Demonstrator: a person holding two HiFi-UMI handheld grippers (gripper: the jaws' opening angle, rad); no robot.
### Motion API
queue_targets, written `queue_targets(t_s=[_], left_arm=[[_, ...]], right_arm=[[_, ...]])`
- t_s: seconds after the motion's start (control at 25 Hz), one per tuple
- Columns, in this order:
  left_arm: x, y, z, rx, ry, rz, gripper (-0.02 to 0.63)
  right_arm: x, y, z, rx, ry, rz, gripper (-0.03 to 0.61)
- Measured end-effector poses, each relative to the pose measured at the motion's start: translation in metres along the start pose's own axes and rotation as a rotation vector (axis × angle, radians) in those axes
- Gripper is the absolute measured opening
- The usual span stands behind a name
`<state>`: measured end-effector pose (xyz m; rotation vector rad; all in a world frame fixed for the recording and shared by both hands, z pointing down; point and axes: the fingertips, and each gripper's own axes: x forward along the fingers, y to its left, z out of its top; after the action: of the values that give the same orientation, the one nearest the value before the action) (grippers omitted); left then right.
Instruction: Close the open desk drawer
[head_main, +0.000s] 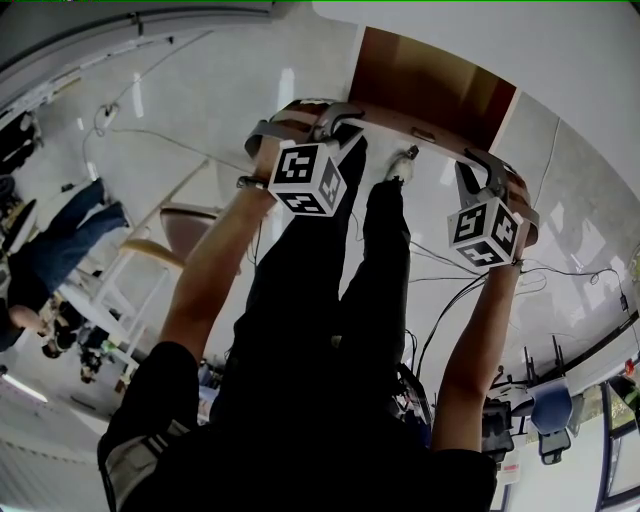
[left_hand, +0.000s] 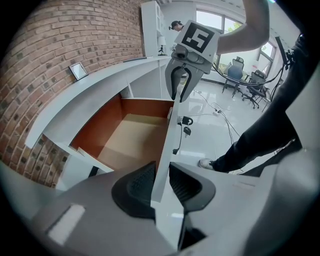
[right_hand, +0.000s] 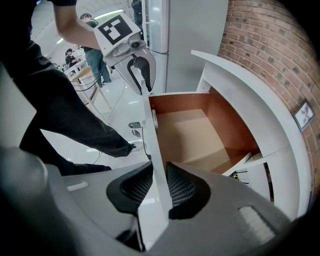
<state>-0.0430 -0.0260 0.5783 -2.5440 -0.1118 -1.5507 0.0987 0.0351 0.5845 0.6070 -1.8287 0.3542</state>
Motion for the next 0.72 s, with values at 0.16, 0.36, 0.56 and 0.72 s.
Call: queue_targets(t_s=[0.16, 0.36, 0.56, 0.72], left_arm=[[0.003, 0.01, 0.0, 0.001, 0.007, 0.012, 0.103], [0.004, 0.028, 0.0, 0.014, 0.017, 0.032, 0.107], [0.004, 0.038, 0.002, 0.025, 0.015, 0.036, 0.107], [0.005, 0.043, 0.003, 0.025, 0.007, 0.041, 0.107]], right_arm=[[0.003, -0.01, 0.003, 0.006, -0.002, -0.012, 0.089], [0.006, -0.023, 0.009, 0.016, -0.017, -0.026, 0.089], [0.005, -0.032, 0.012, 0.019, -0.02, -0.033, 0.089], [0.006, -0.037, 0.013, 0.019, -0.018, -0.038, 0.089]])
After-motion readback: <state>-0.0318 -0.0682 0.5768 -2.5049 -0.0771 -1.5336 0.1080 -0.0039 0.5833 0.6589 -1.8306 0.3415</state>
